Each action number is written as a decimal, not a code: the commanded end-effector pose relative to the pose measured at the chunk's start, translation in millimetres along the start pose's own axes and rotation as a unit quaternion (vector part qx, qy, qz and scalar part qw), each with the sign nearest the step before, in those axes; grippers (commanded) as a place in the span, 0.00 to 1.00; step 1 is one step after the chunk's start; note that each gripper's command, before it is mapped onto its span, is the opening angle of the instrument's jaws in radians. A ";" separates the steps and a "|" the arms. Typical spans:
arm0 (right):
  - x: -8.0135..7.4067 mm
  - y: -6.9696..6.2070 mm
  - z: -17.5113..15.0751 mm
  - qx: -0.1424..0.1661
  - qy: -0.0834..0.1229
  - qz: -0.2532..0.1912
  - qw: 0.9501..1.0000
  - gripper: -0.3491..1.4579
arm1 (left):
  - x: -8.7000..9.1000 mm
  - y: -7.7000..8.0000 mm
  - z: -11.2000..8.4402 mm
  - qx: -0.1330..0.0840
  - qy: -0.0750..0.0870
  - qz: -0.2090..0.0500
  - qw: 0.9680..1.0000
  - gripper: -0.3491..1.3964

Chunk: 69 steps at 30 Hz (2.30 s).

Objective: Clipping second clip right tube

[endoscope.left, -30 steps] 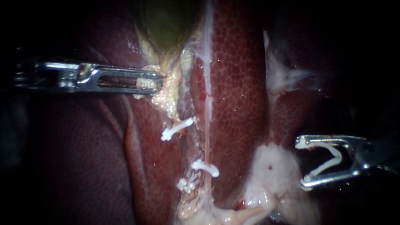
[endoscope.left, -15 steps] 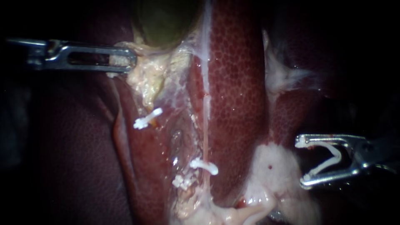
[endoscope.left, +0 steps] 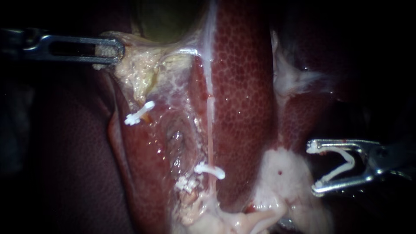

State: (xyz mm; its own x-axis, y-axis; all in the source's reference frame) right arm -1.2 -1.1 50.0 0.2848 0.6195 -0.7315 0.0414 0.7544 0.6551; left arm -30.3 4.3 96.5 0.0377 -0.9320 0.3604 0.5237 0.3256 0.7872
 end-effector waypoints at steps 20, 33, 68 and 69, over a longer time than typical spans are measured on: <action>-5.8 3.2 8.7 -0.009 0.001 0.002 1.000 0.52 | 0.2 -0.1 0.1 -0.001 -0.001 0.000 1.000 0.00; -12.1 6.9 17.0 -0.015 0.002 0.035 0.999 0.52 | 0.2 -0.2 0.1 -0.001 -0.001 0.000 1.000 0.00; -15.4 11.8 23.7 -0.022 0.002 0.107 0.994 0.52 | 0.3 -0.4 0.2 -0.002 -0.001 0.000 1.000 0.00; -15.3 11.8 23.9 -0.020 0.001 0.107 0.994 0.52 | 0.3 -0.4 0.3 -0.002 -0.002 0.000 1.000 0.00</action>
State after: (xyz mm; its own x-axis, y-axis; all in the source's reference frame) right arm 18.0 -6.9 73.4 0.2814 0.7690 -0.5740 -0.0572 0.6105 0.7899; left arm -30.7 3.9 96.4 0.0351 -0.9316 0.3618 0.5272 0.3248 0.7852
